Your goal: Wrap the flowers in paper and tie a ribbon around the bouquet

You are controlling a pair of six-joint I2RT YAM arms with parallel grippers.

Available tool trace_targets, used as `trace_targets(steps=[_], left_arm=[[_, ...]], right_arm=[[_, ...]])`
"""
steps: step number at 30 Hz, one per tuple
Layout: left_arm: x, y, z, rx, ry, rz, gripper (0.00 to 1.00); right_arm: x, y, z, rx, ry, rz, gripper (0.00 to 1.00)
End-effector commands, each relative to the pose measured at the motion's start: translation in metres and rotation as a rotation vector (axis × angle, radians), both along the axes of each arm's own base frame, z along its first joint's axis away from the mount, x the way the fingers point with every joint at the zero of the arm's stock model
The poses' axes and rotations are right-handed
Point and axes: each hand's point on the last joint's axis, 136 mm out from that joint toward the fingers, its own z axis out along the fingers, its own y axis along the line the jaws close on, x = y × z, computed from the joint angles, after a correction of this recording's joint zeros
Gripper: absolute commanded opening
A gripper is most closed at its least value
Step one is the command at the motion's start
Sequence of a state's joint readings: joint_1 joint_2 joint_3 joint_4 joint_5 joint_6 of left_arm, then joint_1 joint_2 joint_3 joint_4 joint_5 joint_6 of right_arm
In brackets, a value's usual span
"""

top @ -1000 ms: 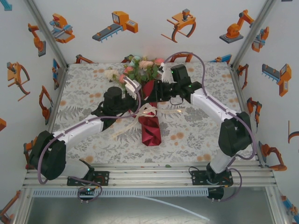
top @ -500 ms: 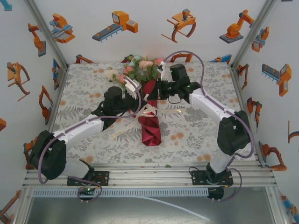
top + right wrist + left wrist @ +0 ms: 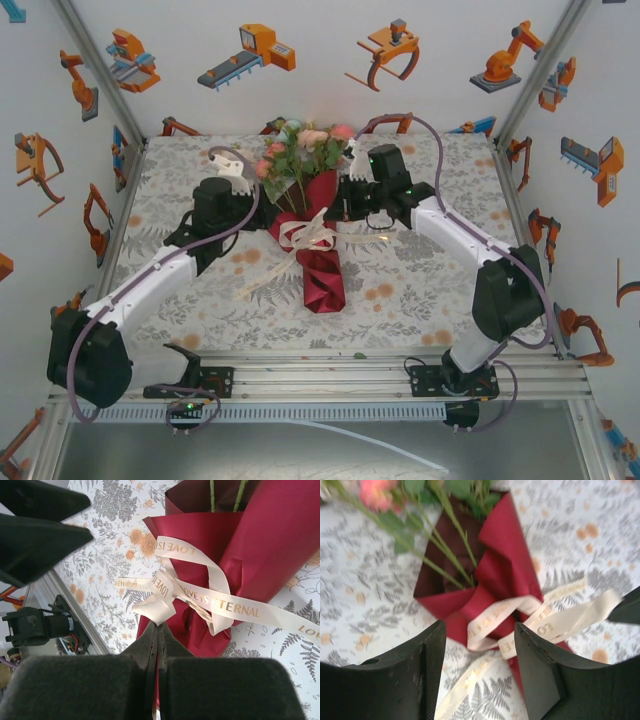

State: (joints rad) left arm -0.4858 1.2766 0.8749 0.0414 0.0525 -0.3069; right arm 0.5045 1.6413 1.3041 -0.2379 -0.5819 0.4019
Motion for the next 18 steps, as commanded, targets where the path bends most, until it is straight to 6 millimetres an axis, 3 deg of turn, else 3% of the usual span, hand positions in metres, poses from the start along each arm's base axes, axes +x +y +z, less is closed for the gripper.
trace_targets(steps=[1, 5, 11, 14, 18], left_arm=[[-0.019, -0.017, -0.043, 0.086, 0.119, -0.154, 0.57], [-0.005, -0.014, -0.067, 0.17, 0.158, -0.129, 0.58], [0.011, -0.024, -0.085, 0.181, 0.166, -0.15, 0.58], [0.015, -0.036, -0.088, 0.14, 0.18, -0.178, 0.47], [0.021, -0.044, -0.09, 0.083, 0.209, -0.172, 0.19]], right_arm=[[-0.002, -0.003, 0.014, 0.001, -0.045, 0.0, 0.0], [-0.003, -0.002, 0.014, -0.006, -0.026, 0.009, 0.0], [-0.003, -0.002, 0.015, -0.006, -0.027, 0.007, 0.0], [-0.002, -0.002, 0.017, -0.007, -0.031, 0.002, 0.0], [-0.001, -0.004, 0.016, -0.015, -0.035, -0.013, 0.0]])
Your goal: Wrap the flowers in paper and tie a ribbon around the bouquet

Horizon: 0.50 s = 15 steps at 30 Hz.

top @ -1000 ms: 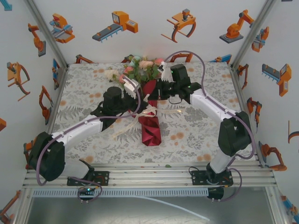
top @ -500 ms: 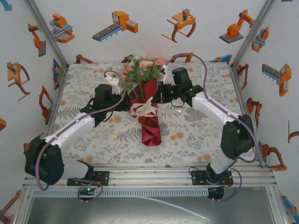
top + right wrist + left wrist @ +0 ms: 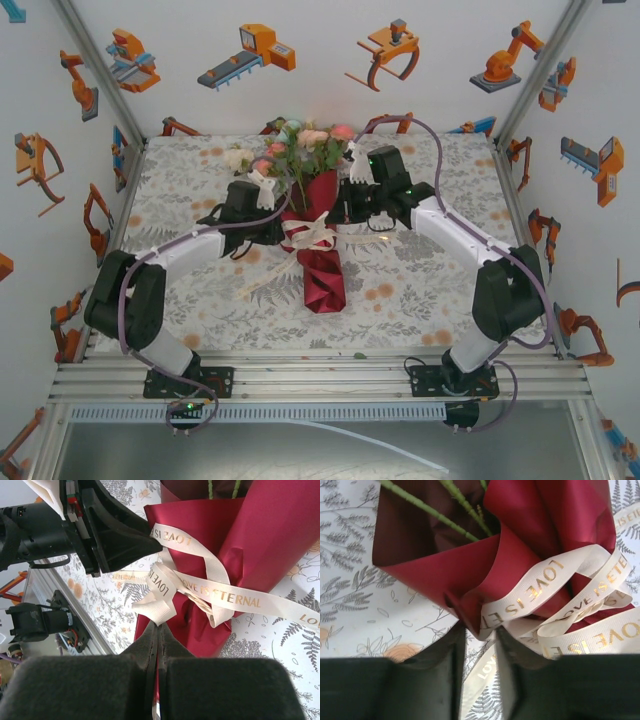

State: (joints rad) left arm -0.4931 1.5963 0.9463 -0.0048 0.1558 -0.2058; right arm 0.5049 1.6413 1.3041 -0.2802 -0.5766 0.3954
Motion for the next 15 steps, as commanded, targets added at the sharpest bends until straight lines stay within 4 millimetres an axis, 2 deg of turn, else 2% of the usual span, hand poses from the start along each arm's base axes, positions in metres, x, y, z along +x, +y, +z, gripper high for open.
trace_targets(steps=[1, 3, 7, 12, 15], left_arm=[[0.009, -0.014, 0.017, -0.082, -0.014, -0.001, 0.11], [0.007, -0.011, 0.023, -0.097, -0.015, 0.021, 0.06], [-0.006, 0.004, 0.043, -0.135, -0.028, 0.093, 0.03], [-0.026, 0.023, 0.049, -0.124, -0.025, 0.141, 0.03], [-0.034, 0.027, 0.05, -0.117, -0.022, 0.141, 0.03]], right_arm=[[0.005, -0.002, 0.024, 0.007, -0.068, -0.021, 0.0], [0.006, -0.004, 0.024, 0.003, -0.069, -0.04, 0.0], [0.008, -0.008, 0.025, 0.013, -0.082, -0.077, 0.0], [0.006, -0.013, 0.018, -0.002, -0.079, -0.095, 0.0], [0.007, -0.013, 0.017, 0.002, -0.076, -0.1, 0.0]])
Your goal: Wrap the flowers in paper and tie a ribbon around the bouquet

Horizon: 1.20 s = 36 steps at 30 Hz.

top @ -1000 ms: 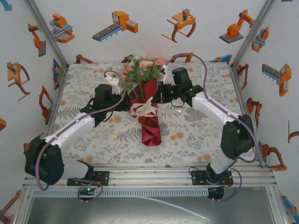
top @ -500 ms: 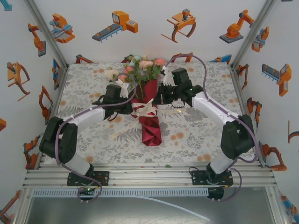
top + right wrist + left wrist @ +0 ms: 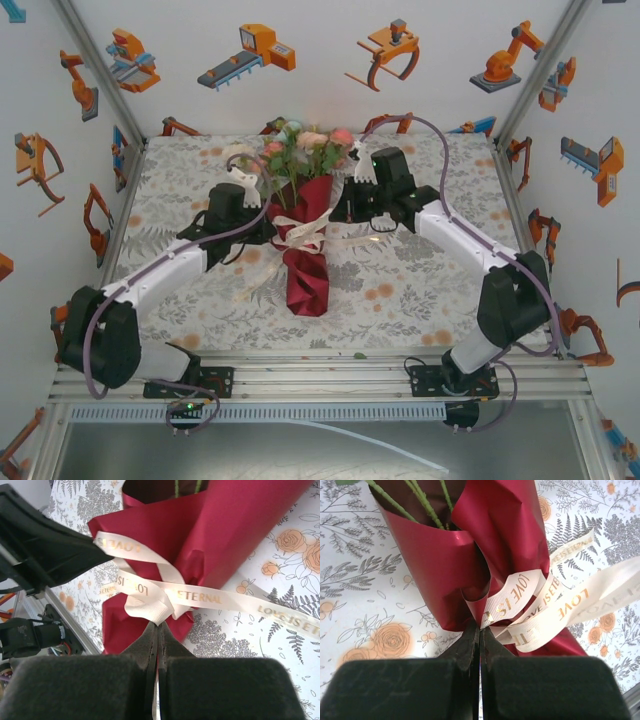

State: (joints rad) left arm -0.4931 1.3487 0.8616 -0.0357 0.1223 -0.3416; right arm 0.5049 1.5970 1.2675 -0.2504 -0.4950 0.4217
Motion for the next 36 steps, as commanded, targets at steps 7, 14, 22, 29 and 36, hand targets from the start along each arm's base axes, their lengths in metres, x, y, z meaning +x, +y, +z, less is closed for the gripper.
trace_targets(steps=[7, 14, 22, 29, 36], left_arm=[[-0.014, -0.003, -0.007, -0.008, 0.056, -0.031, 0.1], [-0.007, 0.0, -0.012, 0.023, 0.052, -0.009, 0.29], [0.0, 0.005, -0.022, 0.07, 0.08, 0.026, 0.23], [-0.014, 0.019, -0.006, 0.076, 0.05, 0.051, 0.19], [-0.022, 0.021, 0.002, 0.082, 0.025, 0.022, 0.17]], right_arm=[[0.006, 0.01, 0.021, 0.081, -0.027, -0.003, 0.0], [0.002, 0.014, 0.019, 0.088, -0.013, 0.022, 0.0], [0.0, 0.013, 0.018, 0.089, -0.006, 0.025, 0.0], [-0.001, 0.014, 0.021, 0.089, -0.008, 0.031, 0.0], [-0.002, 0.013, 0.021, 0.085, -0.006, 0.03, 0.0]])
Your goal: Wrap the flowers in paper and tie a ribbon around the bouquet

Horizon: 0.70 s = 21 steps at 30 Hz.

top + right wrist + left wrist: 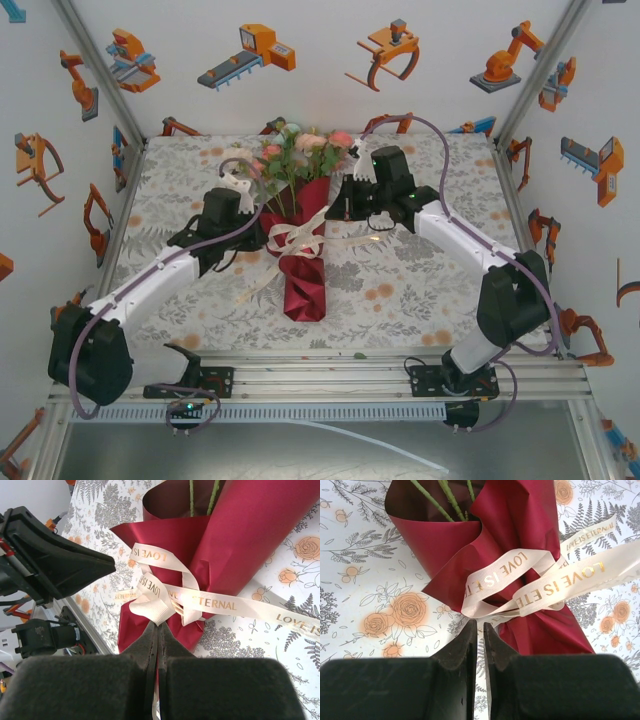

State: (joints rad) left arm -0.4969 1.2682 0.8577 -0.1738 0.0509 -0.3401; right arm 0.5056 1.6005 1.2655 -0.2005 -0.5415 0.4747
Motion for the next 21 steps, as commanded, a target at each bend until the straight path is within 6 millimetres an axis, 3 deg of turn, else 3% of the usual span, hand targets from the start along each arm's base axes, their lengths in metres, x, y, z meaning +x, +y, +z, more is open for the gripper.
trace_targets(steps=[1, 4, 7, 12, 16, 21], left_arm=[[-0.006, -0.006, 0.003, 0.0, -0.019, -0.064, 0.18], [-0.002, -0.017, 0.003, -0.009, -0.045, -0.113, 0.25], [0.003, -0.026, -0.004, 0.068, -0.106, -0.207, 0.39], [0.015, -0.025, -0.016, 0.211, -0.14, -0.277, 0.44], [0.02, -0.034, -0.021, 0.217, -0.133, -0.319, 0.42], [0.028, -0.036, -0.022, 0.22, -0.124, -0.302, 0.29]], right_arm=[[-0.001, 0.005, 0.012, 0.02, -0.022, 0.018, 0.0], [-0.001, 0.004, 0.012, 0.018, -0.022, 0.017, 0.0], [-0.002, 0.004, 0.014, 0.017, -0.026, 0.018, 0.0], [-0.004, 0.003, 0.015, 0.006, -0.029, 0.029, 0.0], [-0.003, 0.004, 0.014, 0.006, -0.024, 0.031, 0.0], [-0.002, 0.005, 0.013, 0.009, -0.016, 0.028, 0.0]])
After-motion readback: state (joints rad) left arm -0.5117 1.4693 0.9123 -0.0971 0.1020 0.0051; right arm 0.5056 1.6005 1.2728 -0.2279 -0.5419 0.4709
